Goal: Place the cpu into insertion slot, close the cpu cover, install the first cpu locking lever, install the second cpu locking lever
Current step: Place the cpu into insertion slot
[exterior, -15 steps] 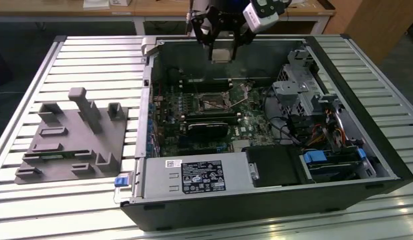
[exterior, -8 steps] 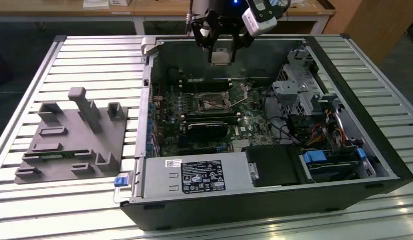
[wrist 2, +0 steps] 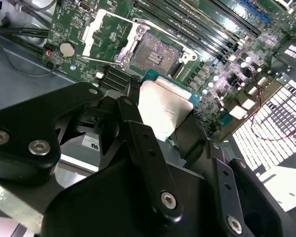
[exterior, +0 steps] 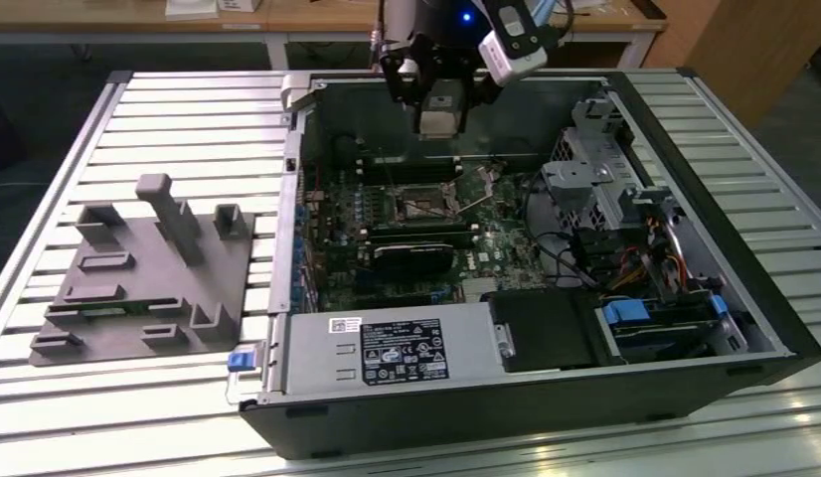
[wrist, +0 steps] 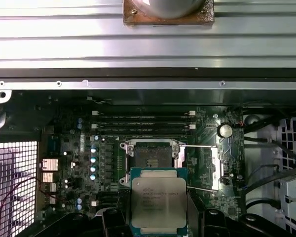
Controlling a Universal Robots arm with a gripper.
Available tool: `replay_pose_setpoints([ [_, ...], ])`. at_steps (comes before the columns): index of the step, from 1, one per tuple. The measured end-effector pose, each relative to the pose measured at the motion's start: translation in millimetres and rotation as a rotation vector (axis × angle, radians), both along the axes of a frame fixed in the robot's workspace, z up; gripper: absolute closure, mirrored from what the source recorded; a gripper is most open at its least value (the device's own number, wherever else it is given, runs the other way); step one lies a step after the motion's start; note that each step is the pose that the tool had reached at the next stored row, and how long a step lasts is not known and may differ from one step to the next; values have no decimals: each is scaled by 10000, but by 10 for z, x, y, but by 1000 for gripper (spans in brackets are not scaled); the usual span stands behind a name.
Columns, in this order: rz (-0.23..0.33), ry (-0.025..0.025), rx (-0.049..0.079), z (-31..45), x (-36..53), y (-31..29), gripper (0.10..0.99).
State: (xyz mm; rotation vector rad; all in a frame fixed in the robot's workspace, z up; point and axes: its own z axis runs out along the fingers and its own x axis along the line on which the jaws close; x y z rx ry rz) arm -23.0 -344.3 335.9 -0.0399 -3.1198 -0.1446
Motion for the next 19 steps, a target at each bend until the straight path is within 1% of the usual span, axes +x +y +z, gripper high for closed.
replay_pose_setpoints([
  [8, 0, 1, 0, -126, -2, 0, 545],
  [19, 0, 0, 0, -324, -5, 0, 545],
])
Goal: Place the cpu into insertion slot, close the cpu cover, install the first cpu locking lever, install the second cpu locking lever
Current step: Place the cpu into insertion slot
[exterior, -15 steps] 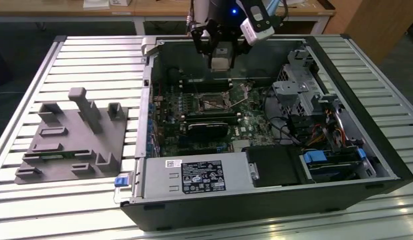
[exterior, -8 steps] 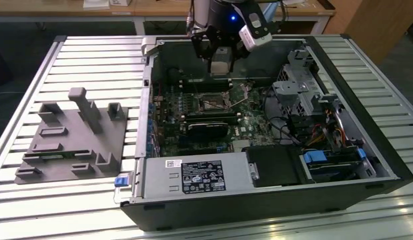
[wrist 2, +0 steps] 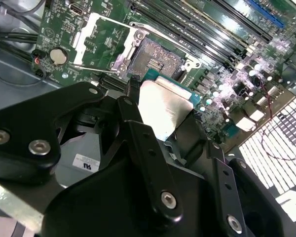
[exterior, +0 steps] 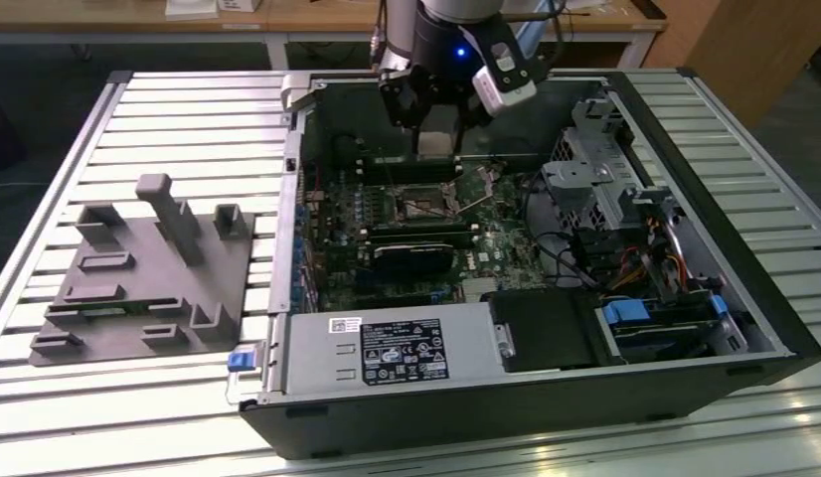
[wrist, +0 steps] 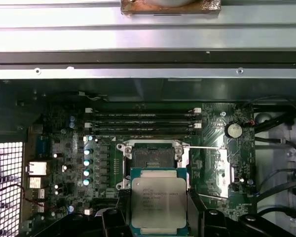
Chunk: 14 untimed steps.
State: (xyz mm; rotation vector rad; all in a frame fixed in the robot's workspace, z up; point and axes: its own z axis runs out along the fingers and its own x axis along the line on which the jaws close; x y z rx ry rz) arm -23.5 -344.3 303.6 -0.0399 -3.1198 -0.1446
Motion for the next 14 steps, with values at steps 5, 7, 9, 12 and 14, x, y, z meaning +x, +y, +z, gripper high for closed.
replay_pose_setpoints([
  [5, 0, -3, -1, -91, -1, 0, 545],
  [7, 0, -4, 0, -128, -2, 0, 545],
  [9, 0, -7, 1, -165, -2, 0, 545],
  [12, -1, -11, -1, -218, -3, 0, 545],
  [14, 0, -15, 1, -255, -4, 0, 545],
])
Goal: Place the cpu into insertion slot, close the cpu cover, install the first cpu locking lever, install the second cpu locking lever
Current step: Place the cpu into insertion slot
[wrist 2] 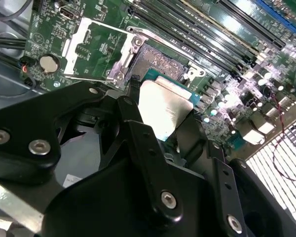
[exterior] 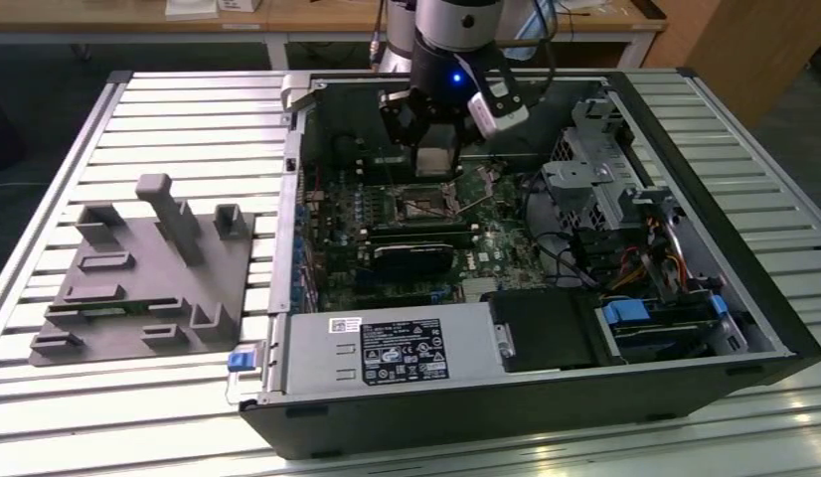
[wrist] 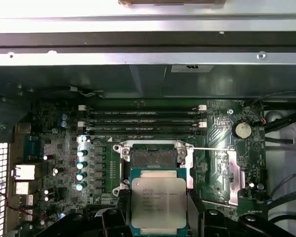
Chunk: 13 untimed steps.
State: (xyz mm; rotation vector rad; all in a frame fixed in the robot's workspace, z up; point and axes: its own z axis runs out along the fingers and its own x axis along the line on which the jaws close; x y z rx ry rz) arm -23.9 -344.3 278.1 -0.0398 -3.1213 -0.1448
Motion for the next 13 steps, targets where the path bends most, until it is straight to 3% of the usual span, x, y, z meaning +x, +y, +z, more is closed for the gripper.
replay_pose_setpoints([
  [13, 0, -15, -1, -266, -1, 20, 545],
])
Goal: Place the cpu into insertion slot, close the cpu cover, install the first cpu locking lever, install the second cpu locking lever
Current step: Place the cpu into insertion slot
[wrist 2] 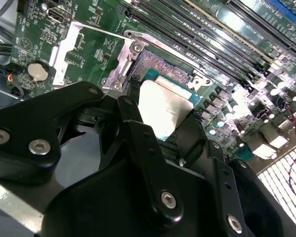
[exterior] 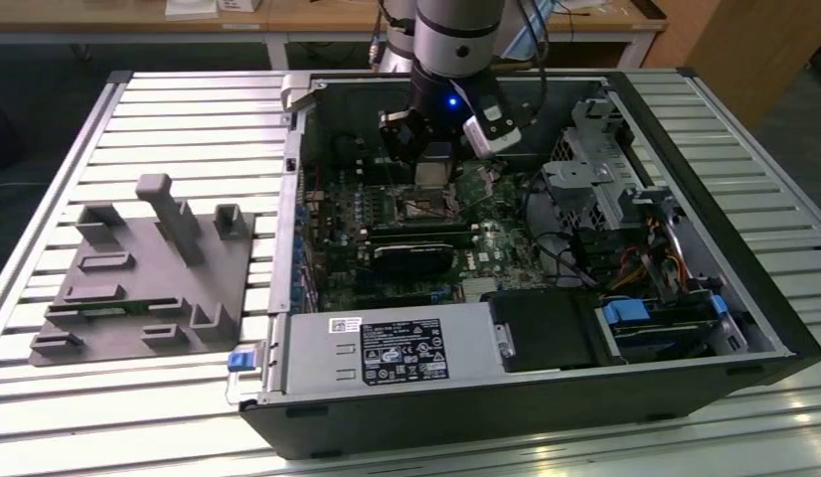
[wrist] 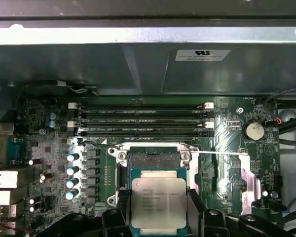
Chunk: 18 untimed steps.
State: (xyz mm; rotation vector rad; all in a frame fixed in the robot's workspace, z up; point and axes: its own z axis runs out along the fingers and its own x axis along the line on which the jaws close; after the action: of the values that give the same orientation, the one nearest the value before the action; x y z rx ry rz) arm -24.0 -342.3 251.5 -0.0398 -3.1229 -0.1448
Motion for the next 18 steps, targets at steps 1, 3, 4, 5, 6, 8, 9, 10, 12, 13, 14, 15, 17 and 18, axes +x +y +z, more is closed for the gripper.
replay_pose_setpoints([
  [1, -1, 1, -2, -19, 0, 9, 545],
  [3, 0, 0, 0, -50, 0, 25, 545],
  [4, 1, 0, 0, -60, 0, 28, 545],
  [5, 1, 0, -2, -72, 0, 30, 545],
  [6, 1, 0, -5, -86, 0, 32, 545],
  [8, 0, 0, -37, -113, 0, 35, 545],
  [9, 0, 1, -63, -128, 0, 36, 545],
  [10, 0, 0, -84, -141, 0, 37, 545],
  [12, 1, 0, -101, -162, 0, 39, 545],
  [13, 1, 1, -103, -163, 0, 39, 545],
  [14, 1, 1, -103, -163, 0, 39, 545],
  [15, 0, 1, -104, -163, 0, 39, 545],
  [17, 0, 1, -103, -164, 0, 39, 545],
  [18, -12, 0, -102, -165, 0, 39, 545],
])
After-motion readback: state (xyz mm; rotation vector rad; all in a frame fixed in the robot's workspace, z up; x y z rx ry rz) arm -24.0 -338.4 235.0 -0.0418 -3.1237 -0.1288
